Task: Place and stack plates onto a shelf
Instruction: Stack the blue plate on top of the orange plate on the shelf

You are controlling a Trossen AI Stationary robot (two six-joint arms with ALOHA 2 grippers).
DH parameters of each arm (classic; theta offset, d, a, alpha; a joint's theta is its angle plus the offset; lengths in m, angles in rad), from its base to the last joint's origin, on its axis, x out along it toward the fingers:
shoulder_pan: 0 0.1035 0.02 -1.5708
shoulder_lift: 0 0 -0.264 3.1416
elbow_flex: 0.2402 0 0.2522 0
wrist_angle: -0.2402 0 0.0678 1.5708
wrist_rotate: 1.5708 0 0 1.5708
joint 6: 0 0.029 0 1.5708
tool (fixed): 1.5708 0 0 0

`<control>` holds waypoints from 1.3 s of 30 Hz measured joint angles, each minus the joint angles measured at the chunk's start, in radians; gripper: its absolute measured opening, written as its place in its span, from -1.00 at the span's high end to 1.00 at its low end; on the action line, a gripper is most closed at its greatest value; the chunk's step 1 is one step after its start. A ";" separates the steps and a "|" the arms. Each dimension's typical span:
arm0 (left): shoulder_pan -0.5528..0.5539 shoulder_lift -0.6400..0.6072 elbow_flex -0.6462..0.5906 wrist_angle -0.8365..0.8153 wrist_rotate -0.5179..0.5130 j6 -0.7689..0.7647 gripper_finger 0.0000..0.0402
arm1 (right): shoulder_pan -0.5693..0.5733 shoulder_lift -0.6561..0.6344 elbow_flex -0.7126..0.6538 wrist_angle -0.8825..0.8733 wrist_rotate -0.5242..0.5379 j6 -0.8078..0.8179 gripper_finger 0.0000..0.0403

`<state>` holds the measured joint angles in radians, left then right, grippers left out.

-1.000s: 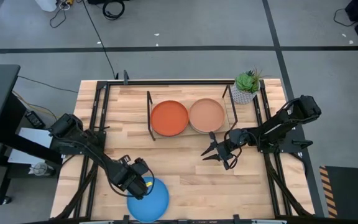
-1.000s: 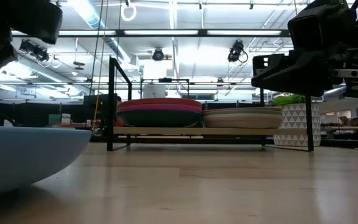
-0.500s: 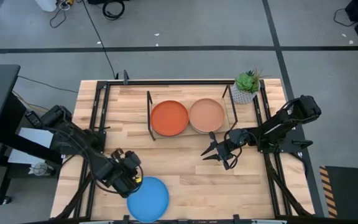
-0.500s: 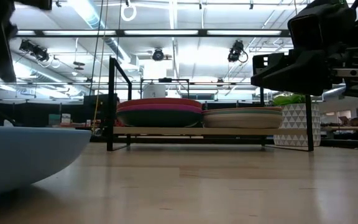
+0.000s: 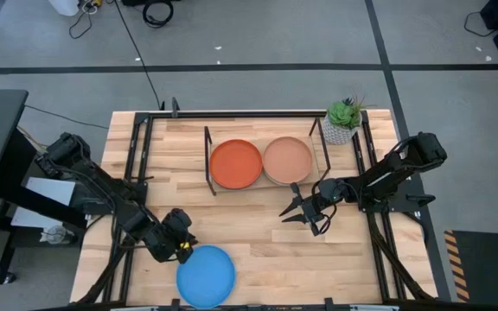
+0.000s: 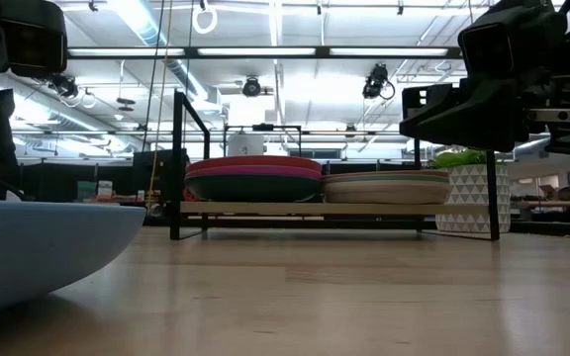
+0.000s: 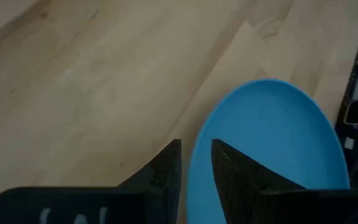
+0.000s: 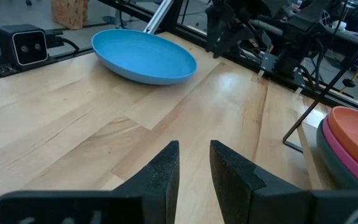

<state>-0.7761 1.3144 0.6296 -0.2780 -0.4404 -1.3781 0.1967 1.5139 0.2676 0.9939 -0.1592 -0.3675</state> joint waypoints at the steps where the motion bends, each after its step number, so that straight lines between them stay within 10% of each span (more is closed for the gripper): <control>1: 0.000 0.000 0.000 -0.002 0.000 0.001 0.53 | 0.000 0.000 0.000 -0.001 0.000 0.002 0.52; 17: 0.010 0.042 -0.001 0.002 -0.028 0.107 -0.04 | 0.000 0.000 0.000 -0.016 0.000 0.017 0.52; 39: 0.011 0.225 0.000 0.150 0.079 0.145 0.37 | 0.000 0.000 0.000 -0.016 0.000 0.025 0.52</control>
<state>-0.7650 1.5391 0.6292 -0.1284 -0.3614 -1.2331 0.1967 1.5139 0.2676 0.9775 -0.1596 -0.3428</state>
